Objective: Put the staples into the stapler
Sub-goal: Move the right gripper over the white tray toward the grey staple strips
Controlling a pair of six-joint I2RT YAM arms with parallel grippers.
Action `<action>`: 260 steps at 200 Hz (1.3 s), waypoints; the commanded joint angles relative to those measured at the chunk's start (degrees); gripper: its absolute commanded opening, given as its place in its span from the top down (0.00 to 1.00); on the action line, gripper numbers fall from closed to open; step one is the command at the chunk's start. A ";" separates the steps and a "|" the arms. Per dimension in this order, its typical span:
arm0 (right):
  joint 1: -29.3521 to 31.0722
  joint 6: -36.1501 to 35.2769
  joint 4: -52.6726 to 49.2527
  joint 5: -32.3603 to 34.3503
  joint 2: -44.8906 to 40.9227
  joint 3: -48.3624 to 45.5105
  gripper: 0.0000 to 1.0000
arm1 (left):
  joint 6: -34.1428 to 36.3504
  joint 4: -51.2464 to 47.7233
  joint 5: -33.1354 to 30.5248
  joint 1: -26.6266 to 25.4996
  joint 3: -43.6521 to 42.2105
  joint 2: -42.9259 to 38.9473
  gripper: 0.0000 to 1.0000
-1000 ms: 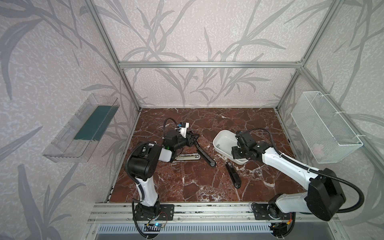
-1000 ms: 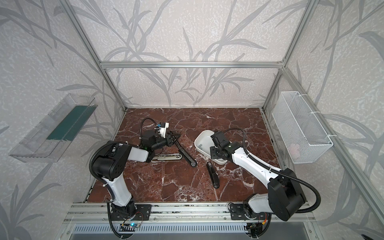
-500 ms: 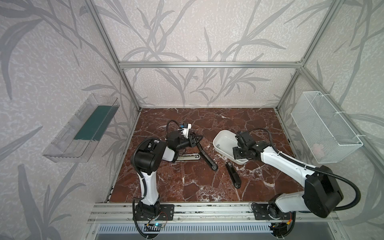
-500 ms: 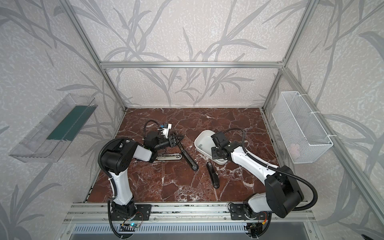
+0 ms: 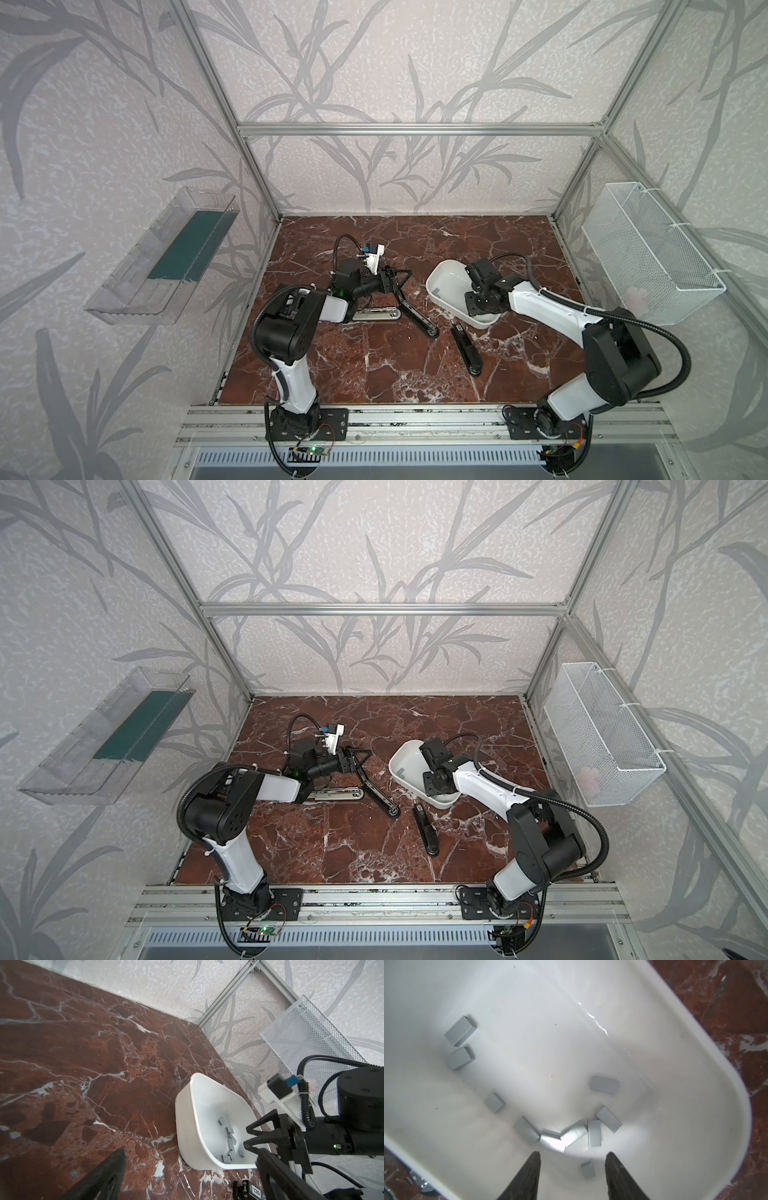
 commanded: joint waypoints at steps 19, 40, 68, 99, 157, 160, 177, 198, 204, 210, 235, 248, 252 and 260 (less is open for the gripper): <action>1.01 -2.96 -1.16 -5.49 5.22 3.73 0.51 | 9.22 -19.27 -6.79 0.70 6.02 -9.47 0.01; 2.48 -2.24 -2.48 -6.28 9.88 8.05 0.55 | 7.00 -19.77 -5.67 2.67 7.74 -10.85 0.01; 5.47 1.54 -1.82 -6.36 12.12 11.43 0.55 | 10.73 -26.66 -6.55 3.20 10.99 -13.02 0.01; 8.65 5.39 -1.48 -6.29 15.82 15.46 0.55 | 8.92 -23.60 -4.72 4.24 10.90 -12.41 0.01; 7.41 5.17 -3.37 -1.18 21.16 22.02 0.53 | 9.84 -25.12 -4.30 4.82 11.34 -13.89 0.01; 7.05 4.69 -3.65 -0.86 21.23 22.40 0.53 | 9.85 -25.22 -4.34 4.80 11.37 -14.04 0.01; 5.04 0.47 -4.26 0.28 20.55 23.19 0.51 | 9.77 -25.17 -3.85 4.79 10.96 -14.41 0.01; 1.77 -3.72 -6.56 0.84 20.44 24.01 0.48 | 10.15 -24.73 -4.09 4.80 9.96 -14.91 0.01; 0.91 -4.41 -7.13 1.46 20.49 24.30 0.48 | 10.20 -24.74 -4.18 4.90 9.90 -15.03 0.01; 0.14 -4.82 -7.16 2.22 20.50 24.26 0.48 | 10.29 -24.92 -4.18 4.91 10.09 -14.93 0.01; -3.29 -4.41 -7.77 3.65 20.94 24.84 0.47 | 10.46 -24.81 -3.74 4.85 10.24 -15.32 0.01; -4.61 -2.92 -8.43 5.79 20.93 24.39 0.47 | 10.55 -24.61 -3.99 4.91 9.99 -15.61 0.01; -5.02 -2.44 -8.54 6.33 20.86 24.06 0.47 | 10.62 -24.74 -3.94 4.83 9.99 -15.67 0.01; -5.92 -1.18 -9.17 7.36 20.56 23.20 0.47 | 10.72 -25.04 -4.10 4.86 10.15 -15.78 0.01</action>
